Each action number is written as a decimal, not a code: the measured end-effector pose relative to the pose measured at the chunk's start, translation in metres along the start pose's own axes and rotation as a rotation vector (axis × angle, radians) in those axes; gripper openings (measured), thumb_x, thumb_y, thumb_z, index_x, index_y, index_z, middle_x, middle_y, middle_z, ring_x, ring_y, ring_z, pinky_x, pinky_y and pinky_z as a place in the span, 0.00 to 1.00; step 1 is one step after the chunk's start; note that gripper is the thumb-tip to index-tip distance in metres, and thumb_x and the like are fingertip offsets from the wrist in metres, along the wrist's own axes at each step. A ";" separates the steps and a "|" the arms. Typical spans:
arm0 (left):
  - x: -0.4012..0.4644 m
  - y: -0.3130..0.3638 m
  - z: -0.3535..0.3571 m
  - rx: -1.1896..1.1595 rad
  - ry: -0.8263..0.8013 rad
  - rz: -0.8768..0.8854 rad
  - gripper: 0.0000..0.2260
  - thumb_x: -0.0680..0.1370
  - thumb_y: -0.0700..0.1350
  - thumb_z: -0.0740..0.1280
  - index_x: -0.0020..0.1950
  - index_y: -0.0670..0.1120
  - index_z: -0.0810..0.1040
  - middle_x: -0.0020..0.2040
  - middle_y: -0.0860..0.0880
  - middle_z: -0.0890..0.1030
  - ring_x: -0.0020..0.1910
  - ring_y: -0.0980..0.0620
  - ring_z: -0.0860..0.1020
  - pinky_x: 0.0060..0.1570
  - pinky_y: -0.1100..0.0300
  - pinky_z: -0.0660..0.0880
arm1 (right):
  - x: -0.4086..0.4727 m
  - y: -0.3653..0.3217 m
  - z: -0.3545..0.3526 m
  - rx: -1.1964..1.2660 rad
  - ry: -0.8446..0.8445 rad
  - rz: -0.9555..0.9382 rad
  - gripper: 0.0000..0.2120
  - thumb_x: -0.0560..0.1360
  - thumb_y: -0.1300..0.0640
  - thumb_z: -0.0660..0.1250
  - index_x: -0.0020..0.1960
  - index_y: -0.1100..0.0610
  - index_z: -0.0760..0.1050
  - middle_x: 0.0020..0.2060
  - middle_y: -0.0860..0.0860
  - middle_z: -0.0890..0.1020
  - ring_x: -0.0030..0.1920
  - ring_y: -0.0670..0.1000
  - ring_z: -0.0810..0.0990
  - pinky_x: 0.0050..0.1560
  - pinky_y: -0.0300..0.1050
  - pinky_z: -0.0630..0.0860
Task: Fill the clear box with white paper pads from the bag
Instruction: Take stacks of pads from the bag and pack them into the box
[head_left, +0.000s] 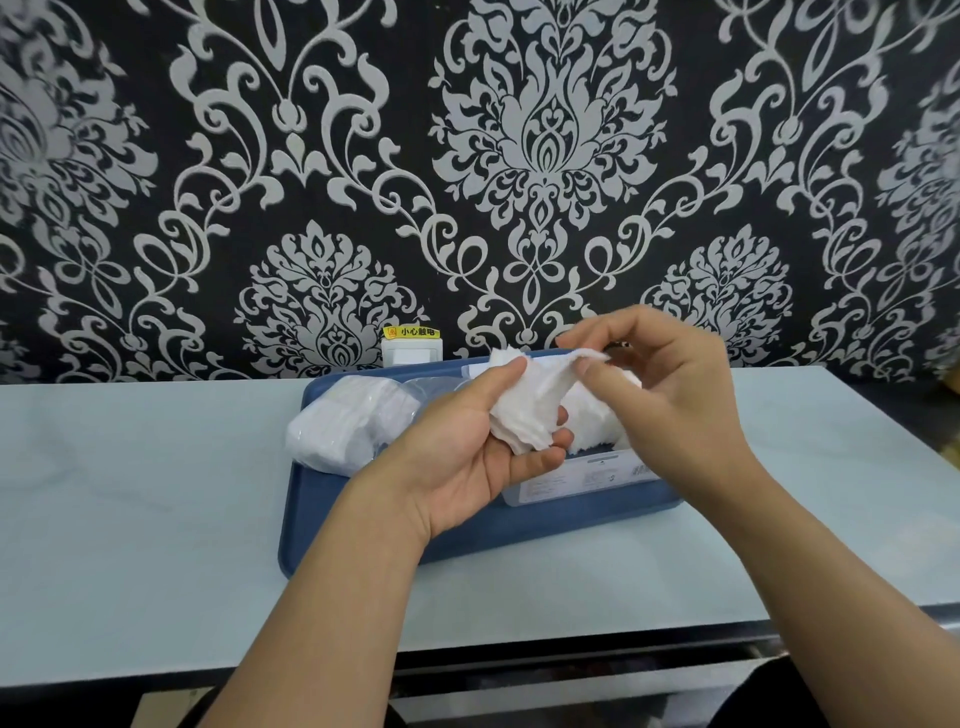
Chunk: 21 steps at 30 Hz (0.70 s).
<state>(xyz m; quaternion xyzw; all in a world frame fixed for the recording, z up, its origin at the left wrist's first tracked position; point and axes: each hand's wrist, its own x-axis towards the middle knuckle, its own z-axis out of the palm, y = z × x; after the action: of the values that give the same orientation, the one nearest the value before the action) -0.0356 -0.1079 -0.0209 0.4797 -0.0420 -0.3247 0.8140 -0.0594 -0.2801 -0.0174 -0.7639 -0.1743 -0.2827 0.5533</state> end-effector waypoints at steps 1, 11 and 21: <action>0.000 0.000 0.000 -0.004 -0.008 -0.001 0.22 0.83 0.52 0.61 0.69 0.36 0.73 0.43 0.41 0.79 0.36 0.47 0.80 0.32 0.59 0.81 | 0.001 -0.001 -0.002 0.097 0.002 0.053 0.06 0.73 0.69 0.70 0.43 0.59 0.78 0.39 0.51 0.85 0.42 0.52 0.83 0.43 0.48 0.79; -0.010 0.002 0.004 0.051 -0.156 -0.063 0.20 0.78 0.55 0.62 0.62 0.43 0.79 0.46 0.39 0.84 0.38 0.43 0.84 0.31 0.56 0.82 | 0.002 -0.006 -0.014 0.193 -0.351 0.322 0.14 0.75 0.68 0.70 0.59 0.60 0.78 0.38 0.69 0.79 0.40 0.58 0.78 0.47 0.54 0.75; -0.009 0.001 0.004 0.062 -0.157 -0.051 0.22 0.74 0.56 0.66 0.60 0.43 0.80 0.43 0.41 0.83 0.36 0.46 0.82 0.32 0.56 0.83 | 0.002 -0.005 -0.010 0.118 -0.288 0.276 0.16 0.73 0.67 0.73 0.58 0.57 0.79 0.34 0.58 0.83 0.37 0.55 0.77 0.44 0.51 0.75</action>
<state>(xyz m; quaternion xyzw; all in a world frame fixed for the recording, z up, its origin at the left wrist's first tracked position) -0.0438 -0.1051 -0.0161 0.4786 -0.1037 -0.3806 0.7845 -0.0629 -0.2877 -0.0103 -0.7793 -0.1615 -0.0817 0.5999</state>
